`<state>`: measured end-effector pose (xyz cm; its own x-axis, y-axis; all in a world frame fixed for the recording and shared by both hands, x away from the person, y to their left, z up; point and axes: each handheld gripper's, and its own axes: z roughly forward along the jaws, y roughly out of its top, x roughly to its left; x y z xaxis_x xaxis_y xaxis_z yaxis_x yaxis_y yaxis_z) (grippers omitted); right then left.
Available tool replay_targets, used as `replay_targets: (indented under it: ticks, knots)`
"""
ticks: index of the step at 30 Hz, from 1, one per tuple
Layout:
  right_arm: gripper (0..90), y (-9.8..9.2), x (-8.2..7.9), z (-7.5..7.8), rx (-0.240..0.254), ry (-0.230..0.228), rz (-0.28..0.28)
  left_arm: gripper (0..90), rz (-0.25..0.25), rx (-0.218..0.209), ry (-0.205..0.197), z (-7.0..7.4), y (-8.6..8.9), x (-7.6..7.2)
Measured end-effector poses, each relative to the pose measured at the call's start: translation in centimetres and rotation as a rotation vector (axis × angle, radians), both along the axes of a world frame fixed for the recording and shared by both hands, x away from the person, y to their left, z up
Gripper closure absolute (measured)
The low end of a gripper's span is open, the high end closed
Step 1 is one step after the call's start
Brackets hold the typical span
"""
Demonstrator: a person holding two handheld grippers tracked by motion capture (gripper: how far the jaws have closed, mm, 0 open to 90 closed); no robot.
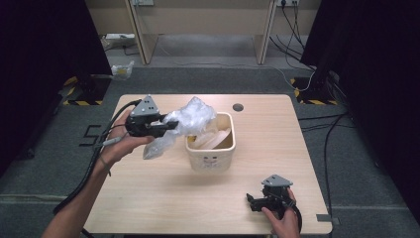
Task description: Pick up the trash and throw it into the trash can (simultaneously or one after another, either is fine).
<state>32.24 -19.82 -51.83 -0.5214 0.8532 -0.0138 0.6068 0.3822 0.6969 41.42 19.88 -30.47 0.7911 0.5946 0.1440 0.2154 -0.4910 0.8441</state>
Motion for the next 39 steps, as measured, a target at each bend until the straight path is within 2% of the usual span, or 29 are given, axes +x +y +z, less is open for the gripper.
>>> replay_targets:
  ticks: [24,30,39]
  knots:
    - [0.3,0.0,0.0,0.0,0.001,0.0,0.004,69.6,-0.04,0.023,0.038,-0.2,-4.2,2.4]
    - [0.3,0.0,0.0,0.0,0.001,-0.001,0.005,69.6,-0.041,0.045,0.053,-0.7,-5.4,3.3]
    - [0.3,0.0,0.0,0.0,0.004,0.001,0.005,69.5,-0.041,0.093,0.099,-2.1,-7.4,4.9]
